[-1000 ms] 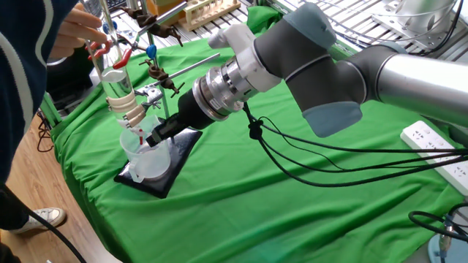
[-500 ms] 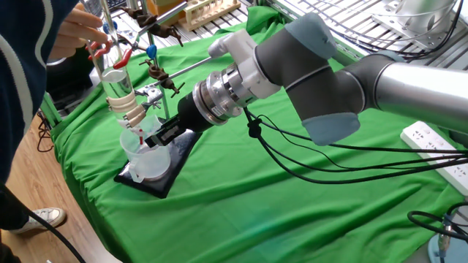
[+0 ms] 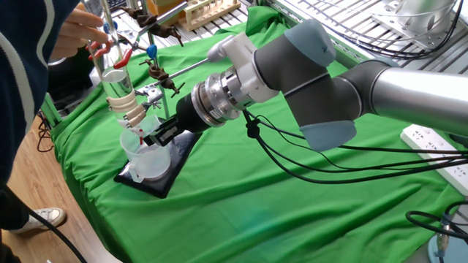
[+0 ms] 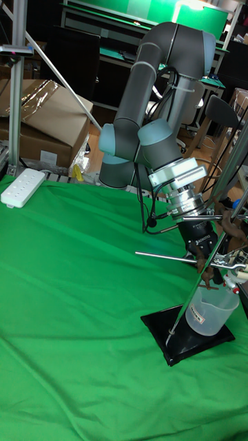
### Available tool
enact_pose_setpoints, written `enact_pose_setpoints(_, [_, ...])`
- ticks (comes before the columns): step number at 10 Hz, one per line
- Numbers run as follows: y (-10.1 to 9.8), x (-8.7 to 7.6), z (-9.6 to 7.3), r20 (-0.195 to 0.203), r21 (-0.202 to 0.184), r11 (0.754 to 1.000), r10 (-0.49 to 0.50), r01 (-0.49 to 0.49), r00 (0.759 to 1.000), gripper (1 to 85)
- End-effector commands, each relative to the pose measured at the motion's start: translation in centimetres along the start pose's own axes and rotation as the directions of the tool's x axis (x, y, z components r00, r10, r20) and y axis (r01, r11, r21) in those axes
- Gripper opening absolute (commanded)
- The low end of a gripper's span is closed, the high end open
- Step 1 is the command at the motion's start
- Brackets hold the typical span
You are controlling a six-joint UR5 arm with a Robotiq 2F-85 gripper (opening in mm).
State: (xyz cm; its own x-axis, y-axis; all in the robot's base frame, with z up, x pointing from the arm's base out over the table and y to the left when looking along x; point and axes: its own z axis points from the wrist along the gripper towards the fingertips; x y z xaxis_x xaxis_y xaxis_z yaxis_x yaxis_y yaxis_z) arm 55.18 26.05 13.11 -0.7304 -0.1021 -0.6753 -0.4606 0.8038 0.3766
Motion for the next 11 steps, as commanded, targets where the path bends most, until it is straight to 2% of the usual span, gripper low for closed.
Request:
enact_pose_setpoints(1, [0.2, -0.7, 0.0, 0.029, -0.005, 1.0, 0.0, 0.0, 1.0, 1.3])
enact_pose_setpoints(3, [0.3, -0.6, 0.2, 0.026, 0.0, 1.0, -0.009, 0.009, 1.0, 1.3])
enact_pose_setpoints(11, [1.5, -0.8, 0.4, 0.035, -0.033, 0.999, 0.029, -0.027, 0.999, 1.3])
